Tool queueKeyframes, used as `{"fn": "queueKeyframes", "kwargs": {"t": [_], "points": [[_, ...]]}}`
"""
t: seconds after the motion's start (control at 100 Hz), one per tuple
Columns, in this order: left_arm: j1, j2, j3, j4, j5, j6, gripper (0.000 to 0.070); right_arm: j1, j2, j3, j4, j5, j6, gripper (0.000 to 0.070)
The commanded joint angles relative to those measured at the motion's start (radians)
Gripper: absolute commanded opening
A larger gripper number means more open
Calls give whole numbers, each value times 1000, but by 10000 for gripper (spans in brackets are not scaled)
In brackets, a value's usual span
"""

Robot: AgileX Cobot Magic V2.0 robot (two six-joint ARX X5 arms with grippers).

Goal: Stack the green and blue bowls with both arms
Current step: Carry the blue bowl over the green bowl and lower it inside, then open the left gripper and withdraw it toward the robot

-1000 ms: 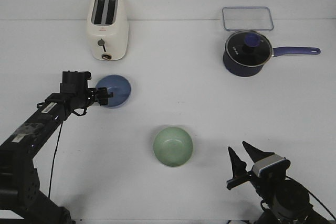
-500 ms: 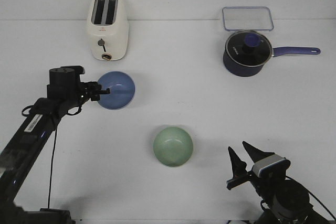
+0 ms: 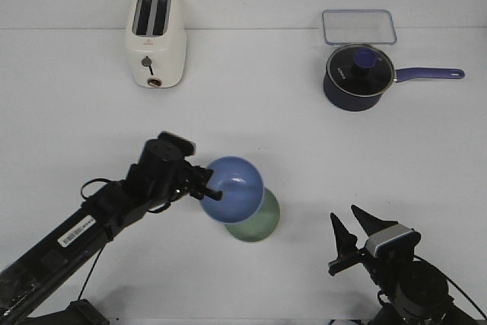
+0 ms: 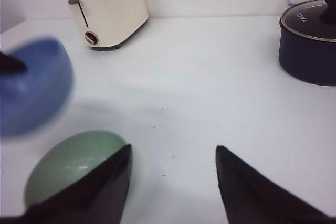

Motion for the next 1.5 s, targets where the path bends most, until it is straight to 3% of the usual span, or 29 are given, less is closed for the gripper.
{"fn": "queueKeyframes", "kwargs": {"t": [0.0, 0.11, 0.4, 0.44, 0.52, 0.57, 0.74, 0.96, 1.14, 1.24, 1.37, 1.41, 1.46, 1.47, 1.49], "points": [[-55, 34, -2, 36, -30, -35, 11, 8, 5, 3, 10, 5, -12, 318], [-108, 104, -4, 61, -85, -30, 11, 8, 5, 3, 9, 4, -12, 318], [-114, 220, -4, 102, -87, -23, 31, 8, 5, 3, 9, 4, -12, 318], [-115, 220, -4, 104, -87, -21, 100, 8, 5, 3, 9, 4, -12, 318], [-115, 217, -4, 109, -87, -21, 309, 8, 5, 3, 9, 4, -12, 318], [-114, 211, -3, 109, -87, -21, 363, 8, 5, 3, 10, 4, -11, 318], [-106, 122, -3, 93, -98, 18, 369, 8, 5, 3, 10, 4, -10, 319], [-82, -199, -29, -20, -243, 16, 369, 8, 5, 3, 10, 0, -10, 319], [-83, -524, -296, 5, -362, -105, 371, 8, 5, 3, 10, -1, -10, 319], [-82, -679, -450, 5, -411, -182, 371, 8, 5, 3, 8, -5, -10, 319], [-82, -831, -561, 5, -420, -185, 353, 8, 5, 3, -1, -3, -10, 316], [-82, -861, -576, 4, -420, -185, 252, 8, 5, 3, -6, -3, -10, 264], [-82, -888, -582, -6, -419, -185, 0, 8, 5, 3, -15, -3, -10, 48], [-82, -892, -582, -8, -420, -185, 0, 8, 5, 3, -17, -3, -11, 0], [-82, -899, -582, -10, -419, -185, 15, 8, 5, 3, -20, -3, -12, 0]]}}
